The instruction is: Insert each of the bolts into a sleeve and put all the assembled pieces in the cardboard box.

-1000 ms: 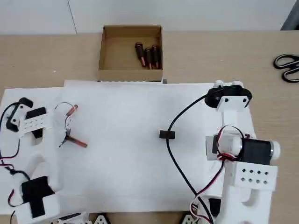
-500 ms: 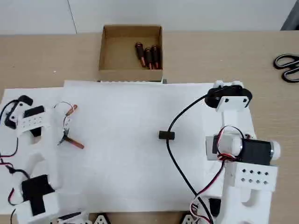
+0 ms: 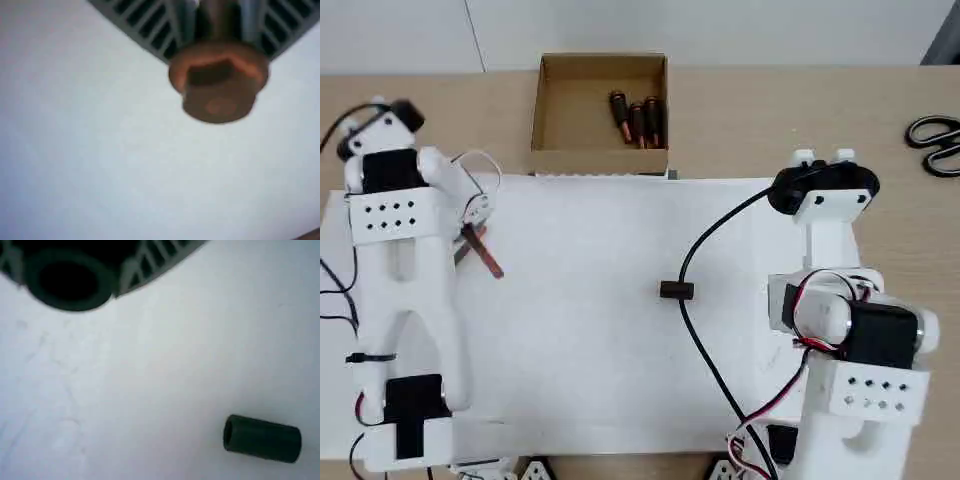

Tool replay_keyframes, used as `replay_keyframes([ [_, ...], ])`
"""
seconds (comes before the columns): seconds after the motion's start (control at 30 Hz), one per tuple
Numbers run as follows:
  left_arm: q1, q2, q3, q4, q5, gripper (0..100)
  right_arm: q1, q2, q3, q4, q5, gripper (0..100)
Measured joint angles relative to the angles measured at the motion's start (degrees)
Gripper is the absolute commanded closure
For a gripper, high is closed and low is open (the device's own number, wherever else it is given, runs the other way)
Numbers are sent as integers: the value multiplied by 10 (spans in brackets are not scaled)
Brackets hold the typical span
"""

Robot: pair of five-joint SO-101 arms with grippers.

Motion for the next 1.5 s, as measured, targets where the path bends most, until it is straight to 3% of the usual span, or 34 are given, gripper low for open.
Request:
replay_keyframes([
  [0.3, 62, -141, -35, 5, -137, 994, 0, 0, 0, 0, 0, 988],
  [0.57, 87, -325, 111, -3, -203, 994, -13, -50, 0, 0, 0, 989],
  [0.93, 87, -638, 484, -242, -232, 994, -135, -55, 52, -95, 0, 996],
  [1.07, 87, -724, 585, -292, -233, 994, -171, -55, 77, -150, -30, 996],
  [1.2, 87, -771, 648, -332, -233, 994, -197, -55, 109, -187, -82, 996],
  [1.5, 88, -813, 775, -452, -176, 994, -251, -126, 255, -288, -94, 995],
])
